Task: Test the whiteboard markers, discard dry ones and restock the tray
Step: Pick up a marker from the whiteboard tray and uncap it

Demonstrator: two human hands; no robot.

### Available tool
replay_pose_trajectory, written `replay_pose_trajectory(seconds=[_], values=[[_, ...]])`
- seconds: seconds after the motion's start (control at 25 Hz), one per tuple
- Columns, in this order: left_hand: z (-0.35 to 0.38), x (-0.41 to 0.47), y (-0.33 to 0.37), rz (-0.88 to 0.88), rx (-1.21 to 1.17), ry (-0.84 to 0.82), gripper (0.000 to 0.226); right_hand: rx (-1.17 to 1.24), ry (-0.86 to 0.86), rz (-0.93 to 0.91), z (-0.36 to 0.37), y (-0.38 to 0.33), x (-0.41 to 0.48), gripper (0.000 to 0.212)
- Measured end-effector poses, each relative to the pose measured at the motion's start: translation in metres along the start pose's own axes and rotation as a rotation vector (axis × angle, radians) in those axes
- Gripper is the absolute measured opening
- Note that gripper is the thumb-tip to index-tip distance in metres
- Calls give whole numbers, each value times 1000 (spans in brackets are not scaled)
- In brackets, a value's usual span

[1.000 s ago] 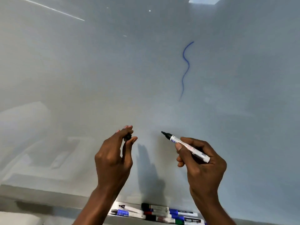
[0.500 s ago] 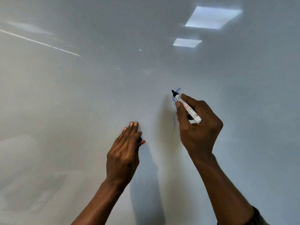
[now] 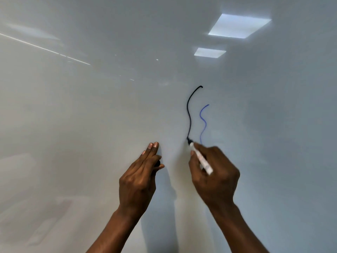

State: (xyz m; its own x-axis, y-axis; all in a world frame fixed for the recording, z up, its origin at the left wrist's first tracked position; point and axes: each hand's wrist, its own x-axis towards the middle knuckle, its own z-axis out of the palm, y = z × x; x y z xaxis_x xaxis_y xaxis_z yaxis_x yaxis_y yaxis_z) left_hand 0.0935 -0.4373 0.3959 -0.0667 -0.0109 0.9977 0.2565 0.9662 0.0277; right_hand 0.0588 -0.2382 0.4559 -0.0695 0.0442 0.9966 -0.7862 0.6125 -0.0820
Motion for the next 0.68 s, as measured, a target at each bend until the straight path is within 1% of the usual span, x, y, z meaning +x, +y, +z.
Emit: replay_pose_trajectory(seconds=[0.08, 0.2, 0.28, 0.32, 0.36, 0.4, 0.48, 0.52, 0.56, 0.6, 0.68], values=[[2, -2, 0, -11, -16, 7, 28, -32, -54, -3, -9, 4, -39, 17], [4, -2, 3, -42, -61, -2, 26, -79, -141, -2, -18, 7, -84, 19], [0, -1, 7, -83, -113, -13, 25, -46, -229, 11, -23, 5, -104, 19], [-4, 0, 12, -142, -166, -20, 26, 3, -269, 70, -28, 3, -112, 18], [-9, -2, 19, -244, -238, -22, 26, 85, -303, 173, -35, -1, -115, 17], [-17, -6, 29, -394, -329, -19, 24, 204, -321, 325, -44, -6, -116, 17], [-31, -19, 53, -791, -581, -31, 19, 469, -300, 671, -60, -15, -118, 25], [-38, -28, 64, -1003, -722, -45, 19, 581, -285, 802, -69, -17, -119, 29], [-43, -37, 71, -1201, -852, -53, 23, 664, -280, 883, -76, -19, -118, 30], [-48, -45, 77, -1376, -973, -56, 27, 720, -295, 922, -82, -22, -116, 27], [-57, -57, 86, -1657, -1189, -49, 33, 788, -357, 934, -89, -26, -115, 18]])
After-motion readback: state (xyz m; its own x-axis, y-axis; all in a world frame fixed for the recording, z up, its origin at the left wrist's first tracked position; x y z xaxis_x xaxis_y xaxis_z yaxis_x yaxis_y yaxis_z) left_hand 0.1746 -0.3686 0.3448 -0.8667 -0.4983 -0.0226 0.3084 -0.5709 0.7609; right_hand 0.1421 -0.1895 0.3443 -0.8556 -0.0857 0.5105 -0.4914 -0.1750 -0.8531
